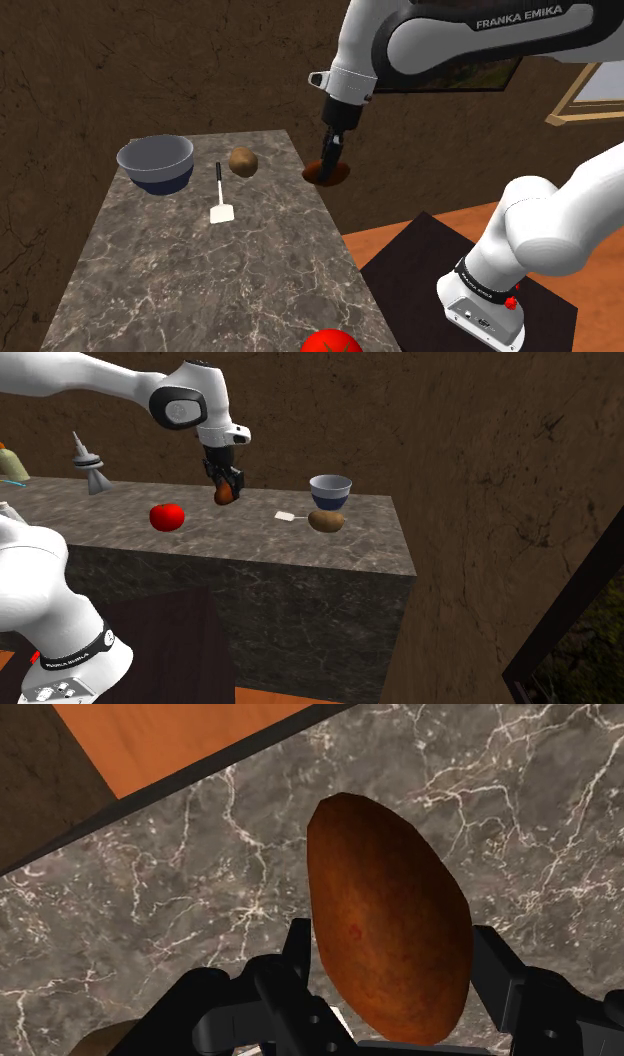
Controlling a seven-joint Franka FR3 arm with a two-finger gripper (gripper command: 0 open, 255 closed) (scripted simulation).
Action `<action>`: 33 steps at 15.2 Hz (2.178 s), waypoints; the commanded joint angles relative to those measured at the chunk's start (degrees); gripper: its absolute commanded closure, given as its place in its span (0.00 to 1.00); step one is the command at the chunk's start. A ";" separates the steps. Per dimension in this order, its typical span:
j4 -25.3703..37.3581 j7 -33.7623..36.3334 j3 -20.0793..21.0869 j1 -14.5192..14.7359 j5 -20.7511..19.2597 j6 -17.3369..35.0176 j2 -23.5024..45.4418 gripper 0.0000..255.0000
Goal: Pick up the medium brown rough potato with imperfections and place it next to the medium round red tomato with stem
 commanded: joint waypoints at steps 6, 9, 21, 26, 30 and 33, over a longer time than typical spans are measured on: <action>-7.96 7.30 5.32 4.44 3.92 -0.50 -10.25 1.00; -10.23 10.76 7.88 6.61 5.87 -1.06 -13.98 1.00; -17.38 14.34 13.01 10.14 10.29 4.61 -16.67 1.00; -20.25 13.56 14.10 10.50 11.51 8.93 -15.17 1.00; -22.34 12.89 15.01 10.78 12.55 12.57 -13.57 1.00; -23.78 12.36 15.71 10.98 13.36 15.41 -12.13 1.00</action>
